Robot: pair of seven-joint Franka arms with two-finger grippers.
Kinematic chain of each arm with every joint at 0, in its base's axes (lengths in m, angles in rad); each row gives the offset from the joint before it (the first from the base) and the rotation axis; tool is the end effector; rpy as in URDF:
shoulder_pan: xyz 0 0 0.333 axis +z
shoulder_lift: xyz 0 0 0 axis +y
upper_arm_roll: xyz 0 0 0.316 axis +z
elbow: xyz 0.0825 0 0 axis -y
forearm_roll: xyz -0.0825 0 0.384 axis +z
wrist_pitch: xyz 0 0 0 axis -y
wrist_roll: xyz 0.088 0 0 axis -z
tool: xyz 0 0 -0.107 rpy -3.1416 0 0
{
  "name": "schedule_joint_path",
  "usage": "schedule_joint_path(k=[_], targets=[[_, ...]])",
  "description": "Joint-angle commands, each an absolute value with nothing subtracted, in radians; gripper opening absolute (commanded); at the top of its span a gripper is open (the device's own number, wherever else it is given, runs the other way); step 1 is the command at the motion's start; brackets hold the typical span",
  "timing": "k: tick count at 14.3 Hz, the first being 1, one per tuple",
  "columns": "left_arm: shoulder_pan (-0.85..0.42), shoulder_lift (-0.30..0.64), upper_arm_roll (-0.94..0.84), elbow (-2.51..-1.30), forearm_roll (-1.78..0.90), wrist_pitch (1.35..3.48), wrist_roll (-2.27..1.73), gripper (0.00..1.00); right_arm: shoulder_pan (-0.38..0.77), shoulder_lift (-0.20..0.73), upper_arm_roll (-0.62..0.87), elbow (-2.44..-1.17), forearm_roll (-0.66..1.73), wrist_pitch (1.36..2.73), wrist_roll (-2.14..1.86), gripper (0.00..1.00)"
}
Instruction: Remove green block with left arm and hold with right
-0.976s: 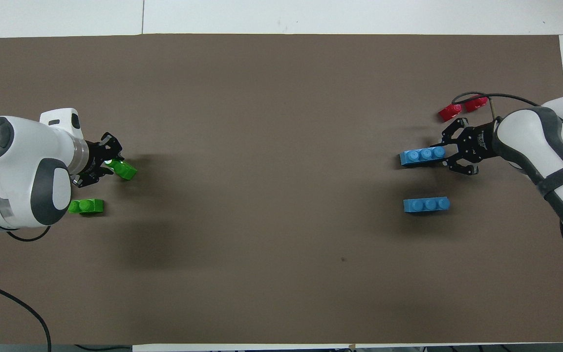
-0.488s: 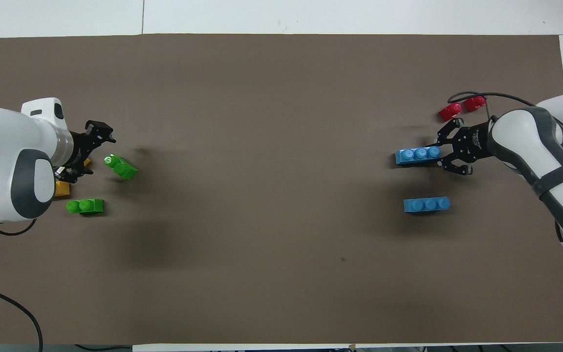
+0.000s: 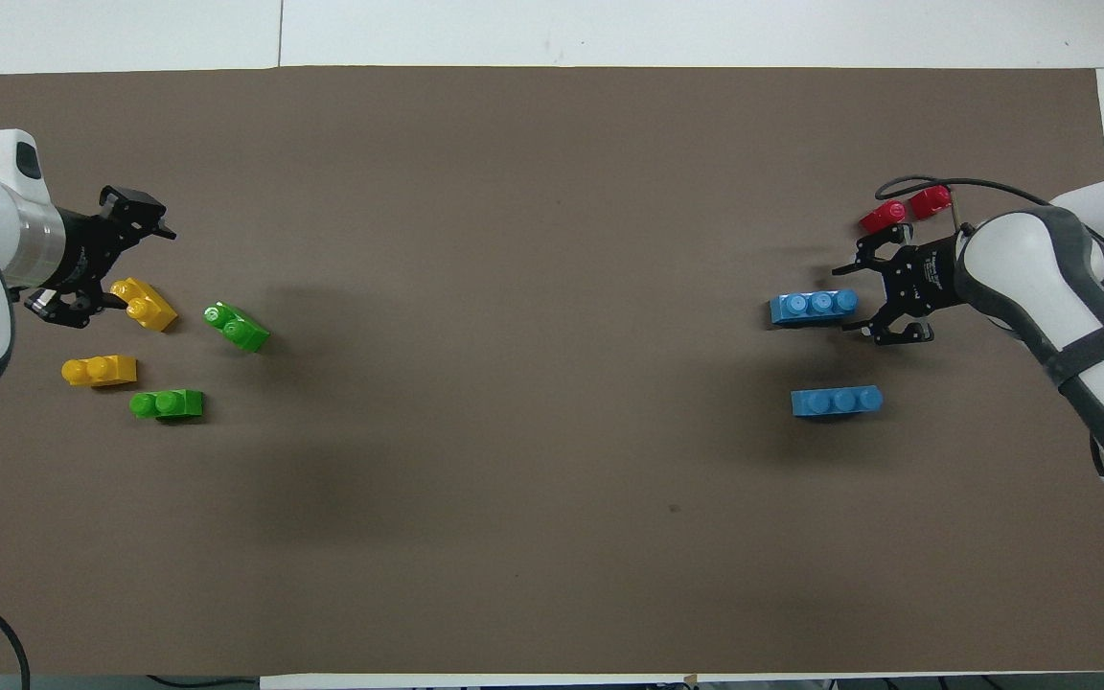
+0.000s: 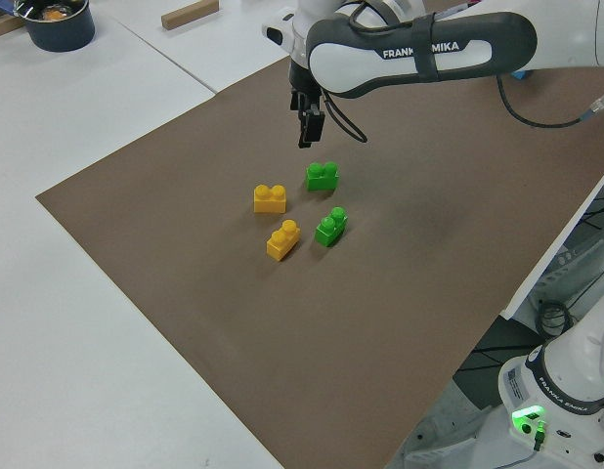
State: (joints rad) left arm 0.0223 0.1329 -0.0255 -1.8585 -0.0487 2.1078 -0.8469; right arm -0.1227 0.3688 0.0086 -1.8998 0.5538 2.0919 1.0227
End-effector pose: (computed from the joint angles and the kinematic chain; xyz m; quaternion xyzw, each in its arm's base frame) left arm 0.6077 -0.0037 0.4578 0.9058 0.4190 0.0434 0.0452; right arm 0.6096 -0.0442 0.2994 -0.7229 0.6475 0.1755 0.1655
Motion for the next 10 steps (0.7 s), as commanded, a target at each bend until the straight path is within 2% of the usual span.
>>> schedule_joint_path(k=[1, 6, 10], targets=[[0.040, 0.133, -0.032, -1.752, -0.051, 1.990, -0.801, 1.00, -0.123, 0.312, 0.012, -1.872, 0.563, 2.034, 1.051, 0.94], [0.066, 0.083, -0.032, -1.636, -0.051, 1.818, -0.513, 1.00, -0.123, 0.183, 0.014, -1.867, 0.442, 1.962, 0.863, 0.95], [0.069, 0.081, -0.023, -1.540, -0.048, 1.651, -0.286, 1.00, -0.121, 0.101, 0.026, -1.757, 0.226, 1.860, 0.573, 0.97]])
